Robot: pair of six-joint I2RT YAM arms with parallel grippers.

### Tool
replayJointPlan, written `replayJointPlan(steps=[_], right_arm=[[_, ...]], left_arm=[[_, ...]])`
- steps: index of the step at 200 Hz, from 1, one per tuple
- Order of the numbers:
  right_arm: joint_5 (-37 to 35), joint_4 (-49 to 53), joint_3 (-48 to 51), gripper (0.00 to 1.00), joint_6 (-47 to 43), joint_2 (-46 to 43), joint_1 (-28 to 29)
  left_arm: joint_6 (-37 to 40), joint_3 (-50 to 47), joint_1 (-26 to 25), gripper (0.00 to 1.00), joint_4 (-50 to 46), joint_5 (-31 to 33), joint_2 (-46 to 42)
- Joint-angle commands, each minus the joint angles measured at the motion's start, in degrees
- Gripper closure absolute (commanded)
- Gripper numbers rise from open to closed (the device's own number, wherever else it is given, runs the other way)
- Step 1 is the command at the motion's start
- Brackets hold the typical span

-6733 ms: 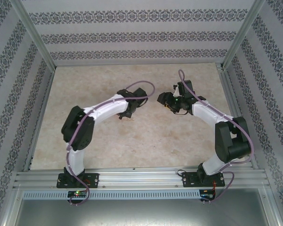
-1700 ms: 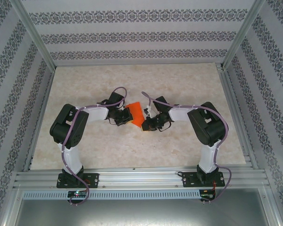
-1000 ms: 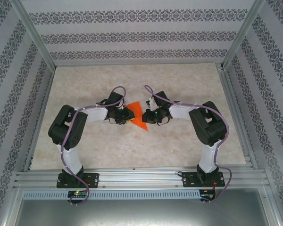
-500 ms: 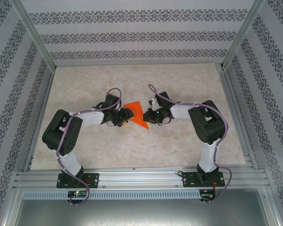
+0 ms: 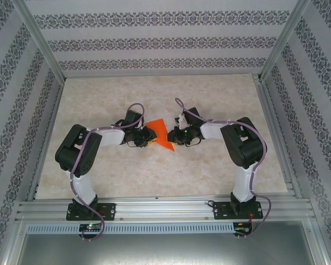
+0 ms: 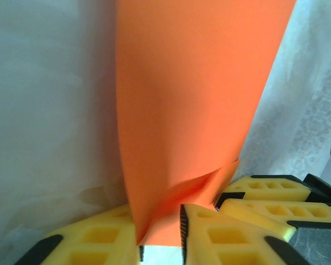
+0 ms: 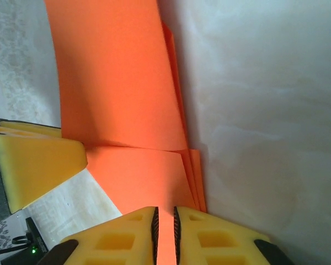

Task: Fold a paper plane with a square sheet of paper (pick it up from the middle)
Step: Fold the wing for the fifth time at the center of the table.

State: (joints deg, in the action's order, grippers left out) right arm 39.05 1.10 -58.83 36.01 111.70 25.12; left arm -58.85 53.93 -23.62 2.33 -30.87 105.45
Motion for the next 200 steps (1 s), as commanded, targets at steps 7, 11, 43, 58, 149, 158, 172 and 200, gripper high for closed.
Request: replayJointPlan(steps=[7,11,43,58,149,158,172,200], right_arm=[[-0.4,-1.1,0.7,0.75,-3.1,-2.5,-0.2],[-1.0,-1.3,1.0,0.73,-3.7,-3.3,-0.2],[-11.2,-0.2,2.7,0.59,-10.7,-10.0,1.6],[-17.7,0.3,3.8,0.5,-15.2,-12.6,3.6],[-40.3,-9.7,10.5,0.46,-36.2,-15.9,16.5],[-41.5,-10.6,10.7,0.46,-37.0,-15.3,17.3],[-43.4,-11.9,10.8,0.47,-37.9,-14.3,18.3],[-45.7,-14.3,10.6,0.49,-39.0,-12.0,19.2]], left_arm=[[-1.3,1.5,-0.5,0.89,3.1,-2.0,0.3],[-1.5,1.5,-0.5,0.91,3.1,-2.0,0.2],[-2.5,1.7,-0.7,0.96,2.1,-2.0,-0.9],[-2.7,2.2,-0.9,0.96,1.4,-2.0,-1.5],[-4.4,4.0,-1.3,0.96,-0.9,-2.3,-3.1],[-4.7,4.0,-1.3,0.96,-0.9,-2.4,-3.1],[-4.9,4.1,-1.4,0.96,-0.9,-2.5,-3.3],[-5.1,4.1,-1.4,0.96,-1.3,-2.5,-3.6]])
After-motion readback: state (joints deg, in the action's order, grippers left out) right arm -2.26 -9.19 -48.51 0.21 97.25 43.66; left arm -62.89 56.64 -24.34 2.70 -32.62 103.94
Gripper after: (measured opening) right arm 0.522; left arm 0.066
